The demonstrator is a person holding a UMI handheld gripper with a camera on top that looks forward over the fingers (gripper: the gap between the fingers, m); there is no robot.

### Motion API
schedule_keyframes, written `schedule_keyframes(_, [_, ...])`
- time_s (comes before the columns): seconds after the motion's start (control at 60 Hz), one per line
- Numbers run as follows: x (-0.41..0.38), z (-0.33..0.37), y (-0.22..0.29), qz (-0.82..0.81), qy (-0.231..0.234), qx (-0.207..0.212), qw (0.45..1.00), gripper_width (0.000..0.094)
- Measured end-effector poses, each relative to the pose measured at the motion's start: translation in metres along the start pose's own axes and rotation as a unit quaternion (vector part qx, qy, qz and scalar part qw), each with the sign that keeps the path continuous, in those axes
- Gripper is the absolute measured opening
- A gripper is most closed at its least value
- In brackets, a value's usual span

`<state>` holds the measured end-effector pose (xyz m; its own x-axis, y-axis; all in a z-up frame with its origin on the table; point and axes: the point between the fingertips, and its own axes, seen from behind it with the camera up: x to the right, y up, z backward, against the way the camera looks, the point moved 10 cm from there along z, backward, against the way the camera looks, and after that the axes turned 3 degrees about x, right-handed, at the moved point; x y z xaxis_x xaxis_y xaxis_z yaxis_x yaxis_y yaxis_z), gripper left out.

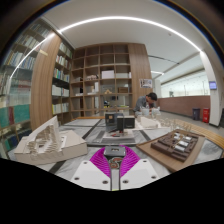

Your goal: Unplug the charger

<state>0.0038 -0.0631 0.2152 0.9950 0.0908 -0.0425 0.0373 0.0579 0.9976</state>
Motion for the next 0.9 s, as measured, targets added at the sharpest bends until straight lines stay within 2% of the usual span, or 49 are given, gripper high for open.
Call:
schedule_keyframes(0.067, [0.025, 0.009, 0.011, 0.032, -0.018, 0.013, 0.999, 0.0081])
schedule_keyframes(0.117, [0.043, 0.016, 0.008, 0.046, -0.022, 0.005, 0.999, 0.0087])
schedule_keyframes(0.2, [0.07, 0.02, -0.024, 0.053, -0.025, -0.046, 0.997, 0.0106])
schedule_keyframes(0.317, [0.104, 0.024, -0.077, 0.077, -0.043, -0.142, 0.986, 0.0142])
schedule_keyframes(0.45, [0.118, 0.025, -0.122, 0.079, -0.041, -0.202, 0.975, 0.0174])
schedule_keyframes(0.617, [0.122, 0.021, -0.15, 0.074, -0.041, -0.245, 0.966, 0.0209])
schedule_keyframes(0.75, [0.128, 0.013, -0.155, 0.067, -0.049, -0.242, 0.967, 0.0265])
schedule_keyframes(0.8, [0.128, 0.01, -0.156, 0.061, -0.047, -0.246, 0.966, 0.0318])
schedule_keyframes(0.817, [0.129, 0.01, -0.157, 0.058, -0.047, -0.248, 0.966, 0.0369])
schedule_keyframes(0.867, [0.132, 0.011, -0.158, 0.054, -0.05, -0.253, 0.965, 0.0611])
schedule_keyframes(0.9, [0.134, 0.013, -0.157, 0.052, -0.056, -0.254, 0.964, 0.0685])
